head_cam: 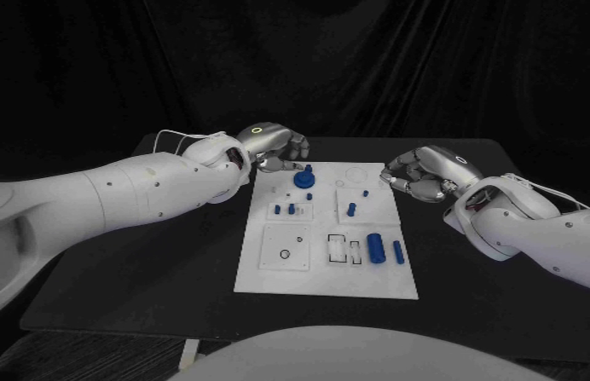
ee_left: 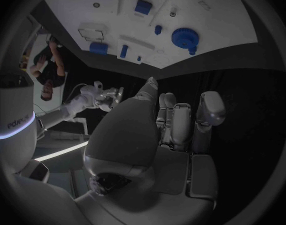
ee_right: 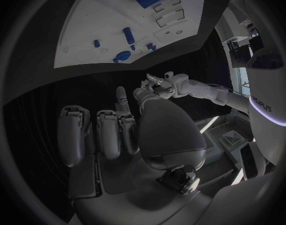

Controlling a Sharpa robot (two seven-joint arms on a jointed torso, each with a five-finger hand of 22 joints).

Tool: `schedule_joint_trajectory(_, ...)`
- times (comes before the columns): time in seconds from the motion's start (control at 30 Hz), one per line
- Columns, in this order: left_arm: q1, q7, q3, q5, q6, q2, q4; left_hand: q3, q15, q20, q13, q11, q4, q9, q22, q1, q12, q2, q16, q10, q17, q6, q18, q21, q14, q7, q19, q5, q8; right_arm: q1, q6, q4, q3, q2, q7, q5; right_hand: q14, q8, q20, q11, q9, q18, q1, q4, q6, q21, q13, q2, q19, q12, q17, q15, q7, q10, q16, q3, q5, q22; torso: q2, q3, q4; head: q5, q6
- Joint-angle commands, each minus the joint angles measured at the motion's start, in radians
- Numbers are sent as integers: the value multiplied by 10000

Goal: Assemble the parts on the task board

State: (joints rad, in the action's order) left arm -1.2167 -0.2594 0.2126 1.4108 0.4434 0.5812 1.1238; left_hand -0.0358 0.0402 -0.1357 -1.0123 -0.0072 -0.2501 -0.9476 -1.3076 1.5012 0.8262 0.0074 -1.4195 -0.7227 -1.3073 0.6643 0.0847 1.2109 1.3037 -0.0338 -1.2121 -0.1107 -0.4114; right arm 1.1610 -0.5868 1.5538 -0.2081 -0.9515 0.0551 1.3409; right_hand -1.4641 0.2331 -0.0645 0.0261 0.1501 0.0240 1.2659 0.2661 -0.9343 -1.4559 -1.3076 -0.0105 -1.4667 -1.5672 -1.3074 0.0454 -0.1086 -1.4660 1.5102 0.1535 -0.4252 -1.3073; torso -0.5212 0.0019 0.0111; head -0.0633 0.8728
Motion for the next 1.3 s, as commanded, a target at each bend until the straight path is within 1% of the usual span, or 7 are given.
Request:
schedule_joint_trajectory(0.03,125,-1403,-3,2251,-845,-269,-344,-522,214,99,2456,-12,-290,1823,-1833,282,-2626,-230,-296,-443,-699,861,-236,1419,1132,145,-1685,113,1294,-1,-313,80,8,-22,236,-72,-789,-28,-42,61,-11,62,19,55,-18,-48,-2632,22,-542,-36,-1191,-70,-46,-1048,17,10,-25,-2230,-10,3,-2,-37,-2)
schedule_joint_trajectory(0.07,155,-1383,-4,2404,-1022,-357,-435,-858,295,356,4915,-99,-304,3751,-2006,38,-4845,-744,-117,-1417,-497,1657,-393,2009,1557,251,-2399,185,2730,-1,-332,94,8,-24,259,-77,-790,-29,-42,60,-11,59,19,56,-23,-58,-2632,22,-547,-36,-1192,-70,-44,-1048,18,11,-31,-2234,-7,4,3,-20,-2)
schedule_joint_trajectory(0.13,199,-1296,-4,2597,-1256,-487,-557,-953,373,481,5870,-311,-239,4634,-1768,171,-5892,-1183,485,-876,373,1411,-248,1410,1233,416,-2074,211,3417,-1,-350,95,8,-17,294,-85,-790,-29,-42,60,-11,59,19,56,-23,-58,-2632,22,-547,-36,-1192,-70,-44,-1048,18,11,-31,-2234,-8,1,-2,18,-2)
schedule_joint_trajectory(0.33,275,-1095,-5,2848,-1674,-793,-825,-1031,364,583,6825,-263,71,5848,-1691,57,-6605,-1409,261,-890,211,1291,-217,1132,1453,524,-2088,173,3481,-3,-332,66,7,23,342,-102,-792,-31,-41,56,-10,58,21,58,-29,-65,-2632,26,-551,-36,-1199,-68,-39,-1048,23,13,-46,-2237,-30,-6,9,149,-2)
schedule_joint_trajectory(0.8,497,-577,-6,2922,-1808,-1361,-1290,-1130,395,642,7117,-206,198,6316,-1667,-67,-6714,-1363,247,-1072,329,1786,-190,944,1390,440,-2060,51,3390,-5,-304,4,7,82,336,-111,-794,-33,-40,53,-8,61,30,55,-45,-55,-2632,33,-548,-36,-1203,-65,-36,-1048,26,19,-76,-2233,-7,-1,12,164,-2)
schedule_joint_trajectory(1.1,619,-208,-7,2925,-1771,-1671,-1762,-1409,205,663,7144,71,492,6730,-1686,-35,-6564,-1265,241,-1660,445,2147,-179,806,1313,799,-2043,-708,3417,-5,-277,-6,7,88,313,-122,-792,-33,-40,52,-7,63,33,52,-50,-46,-2632,36,-544,-36,-1189,-65,-34,-1048,21,20,-82,-2230,-16,-3,14,189,-2)
schedule_joint_trajectory(1.3,679,-76,-7,2925,-1675,-1803,-1966,-1490,156,668,7081,143,496,6814,-1689,-172,-6453,-1283,251,-1869,508,2347,-168,733,1273,759,-2021,-732,3374,-5,-232,-6,7,91,271,-124,-792,-34,-40,49,-6,64,44,45,-59,-45,-2632,42,-544,-36,-1185,-63,-32,-1048,20,25,-100,-2230,-14,-3,9,179,-2)
